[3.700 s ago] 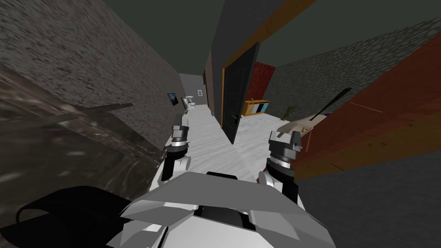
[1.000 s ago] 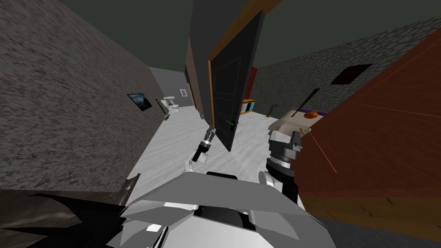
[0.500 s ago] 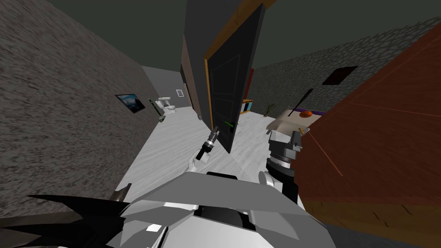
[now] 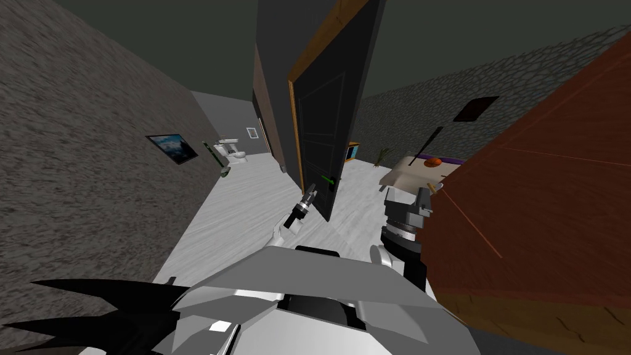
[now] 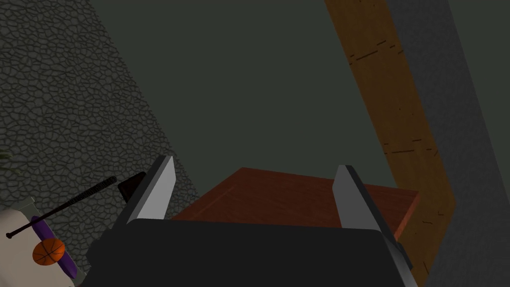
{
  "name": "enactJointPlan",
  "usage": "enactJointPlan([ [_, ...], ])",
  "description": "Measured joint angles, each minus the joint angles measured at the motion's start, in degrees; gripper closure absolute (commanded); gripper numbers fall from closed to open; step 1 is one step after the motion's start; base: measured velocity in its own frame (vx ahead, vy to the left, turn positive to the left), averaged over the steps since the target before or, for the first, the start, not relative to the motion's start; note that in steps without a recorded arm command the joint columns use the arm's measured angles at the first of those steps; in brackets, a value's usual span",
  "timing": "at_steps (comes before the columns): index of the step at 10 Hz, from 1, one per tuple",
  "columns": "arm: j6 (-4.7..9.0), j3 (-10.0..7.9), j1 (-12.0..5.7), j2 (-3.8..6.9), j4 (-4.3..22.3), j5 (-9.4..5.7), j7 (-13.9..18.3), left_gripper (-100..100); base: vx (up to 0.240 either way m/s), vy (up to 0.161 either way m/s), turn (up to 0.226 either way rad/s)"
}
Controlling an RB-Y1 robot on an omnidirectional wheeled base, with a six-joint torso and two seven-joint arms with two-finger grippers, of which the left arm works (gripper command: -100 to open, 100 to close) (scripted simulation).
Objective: Push the door open
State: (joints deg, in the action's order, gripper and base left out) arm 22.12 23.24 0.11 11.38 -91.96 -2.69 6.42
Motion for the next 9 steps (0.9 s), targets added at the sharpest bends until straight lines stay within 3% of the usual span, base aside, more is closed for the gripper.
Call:
enactJointPlan([
  [2, 0.06, 1.31, -0.99, 0.42, 2.2, -0.31, 0.7, -100, 0.093, 0.04, -0.071],
  [4, 0.51, 2.76, -3.1, 0.77, 6.1, -0.78, 1.6, -100, 0.138, 0.087, -0.12],
  [6, -0.24, 4.71, -4.39, 1.66, 8.2, -1.3, 2.6, -100, 0.118, 0.09, -0.075],
  [9, -0.76, 6.69, -6.48, 1.99, 11.6, -1.81, 3.6, -100, 0.109, 0.045, -0.075],
])
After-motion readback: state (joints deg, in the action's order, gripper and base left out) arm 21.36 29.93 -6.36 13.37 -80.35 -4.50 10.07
